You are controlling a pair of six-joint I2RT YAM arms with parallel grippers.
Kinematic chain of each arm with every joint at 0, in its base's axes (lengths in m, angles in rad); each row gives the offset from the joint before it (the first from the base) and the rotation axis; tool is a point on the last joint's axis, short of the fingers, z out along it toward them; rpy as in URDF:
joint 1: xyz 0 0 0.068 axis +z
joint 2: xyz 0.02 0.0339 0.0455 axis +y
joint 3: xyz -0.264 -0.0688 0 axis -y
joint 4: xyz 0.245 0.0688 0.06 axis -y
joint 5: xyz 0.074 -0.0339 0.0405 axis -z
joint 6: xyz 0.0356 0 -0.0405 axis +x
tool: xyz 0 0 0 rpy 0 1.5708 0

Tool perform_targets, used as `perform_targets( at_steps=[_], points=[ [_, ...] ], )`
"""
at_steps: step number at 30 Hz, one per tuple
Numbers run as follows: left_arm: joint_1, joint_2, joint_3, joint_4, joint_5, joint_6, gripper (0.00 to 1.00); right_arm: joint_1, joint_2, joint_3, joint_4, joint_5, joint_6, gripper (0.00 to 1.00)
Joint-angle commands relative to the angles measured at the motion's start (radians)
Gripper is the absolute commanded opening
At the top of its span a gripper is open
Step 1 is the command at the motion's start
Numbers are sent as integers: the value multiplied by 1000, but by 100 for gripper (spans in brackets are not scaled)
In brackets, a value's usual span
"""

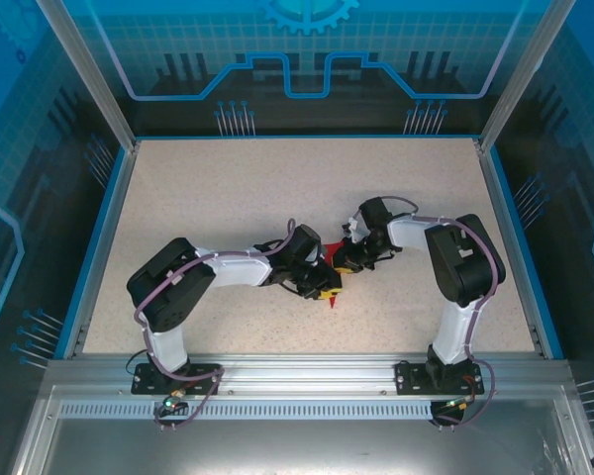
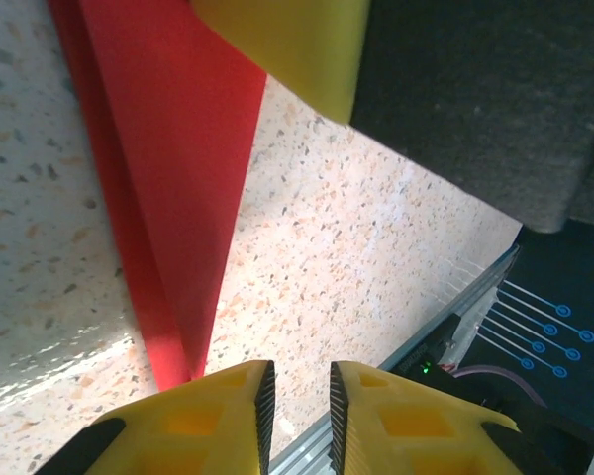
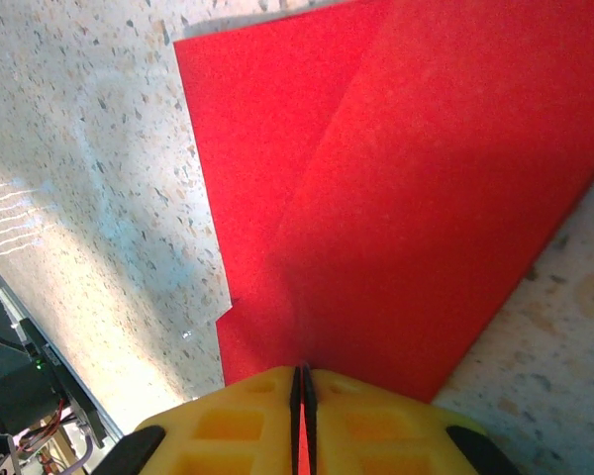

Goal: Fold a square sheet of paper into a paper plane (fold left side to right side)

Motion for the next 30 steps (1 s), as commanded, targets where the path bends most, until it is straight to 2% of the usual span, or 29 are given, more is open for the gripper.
perform_targets(
  at_steps=[1, 5, 16, 30],
  points=[
    [-7, 2, 10, -3, 54, -11, 25, 13, 44, 5, -29, 69, -14, 13],
    [-14, 43, 23, -2, 77, -12, 25, 15, 47, 9, -34, 70, -14, 13],
    [-16, 86, 8, -35, 50, 2, 25, 18, 55, 14, -42, 74, -18, 13],
    [-29, 86, -29, -68, 24, 8, 24, 18, 55, 25, -62, 92, -28, 13]
  ],
)
